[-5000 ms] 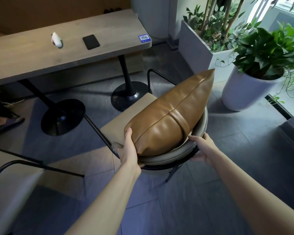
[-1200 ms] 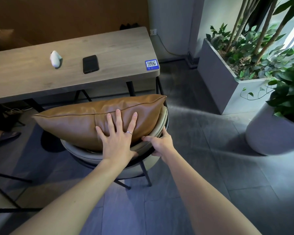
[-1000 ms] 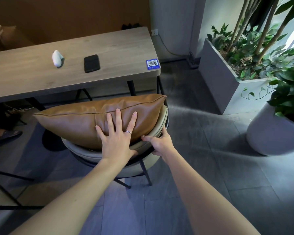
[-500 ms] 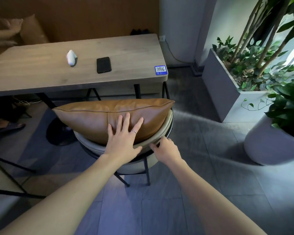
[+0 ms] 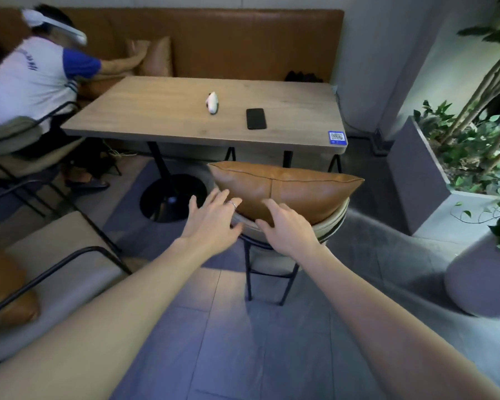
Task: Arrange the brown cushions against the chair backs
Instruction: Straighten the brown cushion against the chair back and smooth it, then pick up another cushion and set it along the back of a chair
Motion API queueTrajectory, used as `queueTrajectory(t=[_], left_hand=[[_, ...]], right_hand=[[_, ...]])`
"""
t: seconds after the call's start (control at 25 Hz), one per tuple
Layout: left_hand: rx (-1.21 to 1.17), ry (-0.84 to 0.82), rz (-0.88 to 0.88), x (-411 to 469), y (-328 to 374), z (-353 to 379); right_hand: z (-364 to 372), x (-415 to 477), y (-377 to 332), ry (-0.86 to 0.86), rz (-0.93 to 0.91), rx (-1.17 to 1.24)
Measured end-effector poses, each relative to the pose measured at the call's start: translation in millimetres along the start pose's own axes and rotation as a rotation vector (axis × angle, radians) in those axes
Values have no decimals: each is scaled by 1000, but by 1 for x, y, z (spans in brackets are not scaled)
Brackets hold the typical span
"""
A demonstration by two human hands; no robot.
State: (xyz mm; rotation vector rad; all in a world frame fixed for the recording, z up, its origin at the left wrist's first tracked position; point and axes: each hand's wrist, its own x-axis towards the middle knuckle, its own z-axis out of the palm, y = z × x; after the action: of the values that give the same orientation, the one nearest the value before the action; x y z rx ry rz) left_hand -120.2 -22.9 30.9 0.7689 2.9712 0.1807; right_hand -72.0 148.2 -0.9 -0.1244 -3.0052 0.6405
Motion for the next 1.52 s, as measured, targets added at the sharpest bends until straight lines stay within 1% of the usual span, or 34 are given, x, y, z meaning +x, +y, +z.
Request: queueTrajectory(t=[0.08,0.28,0.44,0.56,0.72,0.88,0.96,1.08,1.2,1.36,1.44,1.52], left_hand=[[-16,64,-45,-42,-31,-27],[-21,224,-187,-171,-131,-94],[-30,324,-298,-282,-209,-137],[-35,370,-417,-372,-270,-161],[-56,406,-552,-447,-330,-177],[-88,427,-637,-470,-378,-180],[-119,400,-688,-464,-406,-173],[-191,369,-756,-446,-451,-157],[-273,345,-809,-421,-496,-139],[-398,312,-900,-386,-557,-109],[-500,324,-946,-376,-582,-97],[-629,345,-1029,-364,-608,-85]], right_hand=[[-7,-16,-57,23,-116,-14],[-12,-67,-219,101,-308,-32],[-6,-100,-339,111,-411,3],[9,-131,-434,100,-488,57],[37,-151,-524,38,-509,158],[66,-144,-580,-37,-468,277],[88,-129,-597,-79,-412,348],[129,-100,-613,-144,-253,502],[174,-66,-622,-249,-41,684],[243,-17,-633,-382,259,812],[271,-2,-637,-440,387,874],[303,10,-640,-479,563,969]])
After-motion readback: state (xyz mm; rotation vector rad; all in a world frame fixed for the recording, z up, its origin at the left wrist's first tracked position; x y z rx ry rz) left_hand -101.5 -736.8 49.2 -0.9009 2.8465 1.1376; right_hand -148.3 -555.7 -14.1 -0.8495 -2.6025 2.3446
